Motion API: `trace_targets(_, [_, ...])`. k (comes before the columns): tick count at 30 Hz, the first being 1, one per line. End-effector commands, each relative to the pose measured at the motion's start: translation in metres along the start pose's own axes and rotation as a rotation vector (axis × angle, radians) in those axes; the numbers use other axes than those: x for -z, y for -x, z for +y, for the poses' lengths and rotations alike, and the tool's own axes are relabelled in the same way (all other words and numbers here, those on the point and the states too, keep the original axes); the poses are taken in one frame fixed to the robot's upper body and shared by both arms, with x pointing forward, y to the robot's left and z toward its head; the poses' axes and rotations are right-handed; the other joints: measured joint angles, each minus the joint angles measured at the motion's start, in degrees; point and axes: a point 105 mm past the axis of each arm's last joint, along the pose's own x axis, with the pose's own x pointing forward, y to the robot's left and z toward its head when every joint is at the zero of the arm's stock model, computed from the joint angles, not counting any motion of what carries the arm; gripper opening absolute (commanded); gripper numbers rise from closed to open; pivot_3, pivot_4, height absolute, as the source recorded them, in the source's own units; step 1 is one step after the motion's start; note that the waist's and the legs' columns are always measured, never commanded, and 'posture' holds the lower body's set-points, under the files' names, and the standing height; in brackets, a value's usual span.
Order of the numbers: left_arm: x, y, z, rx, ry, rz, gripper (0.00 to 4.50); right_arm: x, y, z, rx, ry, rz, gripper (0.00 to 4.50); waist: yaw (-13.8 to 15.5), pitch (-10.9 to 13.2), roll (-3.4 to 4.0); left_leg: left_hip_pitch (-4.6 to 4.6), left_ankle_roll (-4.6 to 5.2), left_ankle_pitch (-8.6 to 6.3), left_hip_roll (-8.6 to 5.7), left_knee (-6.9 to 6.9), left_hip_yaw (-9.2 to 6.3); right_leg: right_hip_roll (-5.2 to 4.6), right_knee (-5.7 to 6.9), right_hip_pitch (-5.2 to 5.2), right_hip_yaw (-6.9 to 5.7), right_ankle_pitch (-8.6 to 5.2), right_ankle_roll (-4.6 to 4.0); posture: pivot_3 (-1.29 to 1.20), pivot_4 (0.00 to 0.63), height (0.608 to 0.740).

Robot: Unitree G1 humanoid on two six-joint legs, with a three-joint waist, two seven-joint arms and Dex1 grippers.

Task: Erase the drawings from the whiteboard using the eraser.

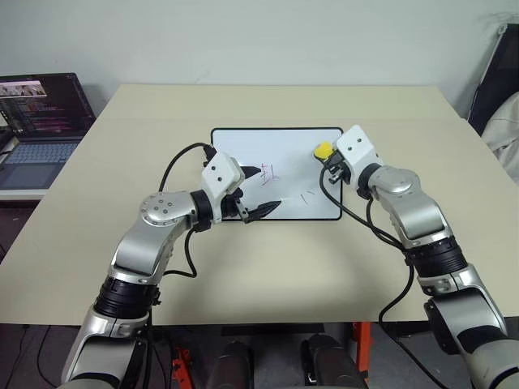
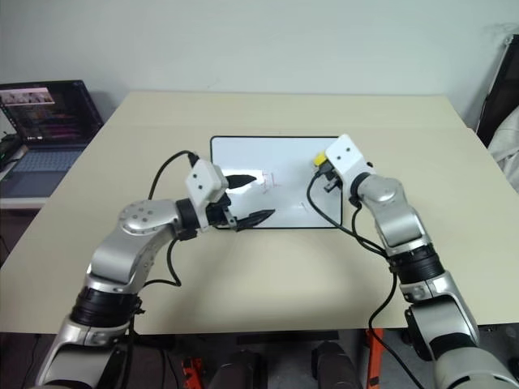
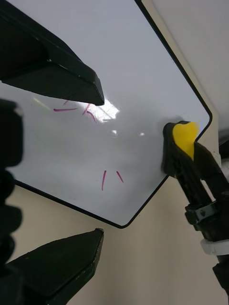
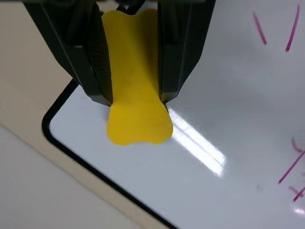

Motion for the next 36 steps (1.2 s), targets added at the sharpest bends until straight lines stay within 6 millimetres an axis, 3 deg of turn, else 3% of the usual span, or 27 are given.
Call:
trace_targets(1, [-0.014,-0.002,0.001,0.003,-0.047,-0.044,4.50,0.018,0.001,0.008,-0.035,0.037,0.083,0.98,0.0,0.0,0.00,0.00,0.00,0.00,0.00,0.01,0.00,0.01,0.01,0.00,-0.01,0.00,0.00,0.00,0.150,0.740])
trace_targets(9, [-0.012,-0.001,0.000,0.000,-0.042,-0.042,4.50,-0.032,-0.002,-0.021,0.107,-0.012,-0.078,0.98,-0.4,0.0,0.00,-0.02,-0.01,0.02,0.02,0.00,-0.01,0.03,0.04,-0.05,0.03,0.01,-0.01,0.00,0.150,0.740])
trace_targets(17, [0.002,0.022,0.011,-0.112,0.007,0.000,4.50,0.010,-0.001,0.004,0.003,-0.013,0.043,0.98,-0.3,0.0,0.00,-0.08,-0.02,-0.01,0.00,-0.06,-0.09,-0.04,-0.01,-0.08,0.01,0.01,-0.01,0.00,0.150,0.740])
trace_targets(22, [0.019,0.044,0.024,-0.221,0.085,0.029,4.50,0.002,0.006,0.006,0.025,-0.045,-0.029,0.98,-0.4,0.0,0.00,-0.03,-0.01,-0.01,0.02,-0.03,-0.10,-0.04,0.02,-0.05,0.01,0.00,0.00,0.00,0.150,0.740])
trace_targets(25, [0.025,0.058,0.031,-0.286,0.093,0.030,4.50,-0.025,0.019,0.002,0.020,-0.129,-0.168,0.98,-0.3,0.0,0.01,-0.05,-0.01,0.00,0.01,-0.02,-0.09,-0.03,0.01,-0.05,-0.03,0.00,0.00,0.00,0.150,0.740])
trace_targets(28, [0.028,0.074,0.043,-0.400,0.135,-0.007,4.50,-0.037,0.042,0.018,-0.080,-0.158,-0.261,0.98,-0.2,0.0,0.03,-0.11,-0.02,-0.01,0.02,-0.05,-0.19,-0.04,0.01,-0.10,-0.04,0.00,0.00,0.00,0.150,0.740])
trace_targets(33, [0.035,0.087,0.040,-0.447,0.155,0.000,4.50,-0.025,0.075,0.042,-0.150,-0.152,-0.281,0.97,0.3,0.0,0.02,-0.19,-0.09,-0.07,0.05,-0.12,-0.27,-0.16,-0.23,-0.10,-0.07,-0.01,0.01,0.00,0.150,0.740])
trace_targets(36, [0.038,0.090,0.036,-0.461,0.144,0.010,4.50,-0.008,0.089,0.058,-0.201,-0.256,-0.254,0.97,0.4,0.0,0.02,-0.24,-0.10,-0.09,0.04,-0.11,-0.28,-0.17,-0.29,-0.10,-0.08,-0.01,0.02,0.00,0.150,0.740])
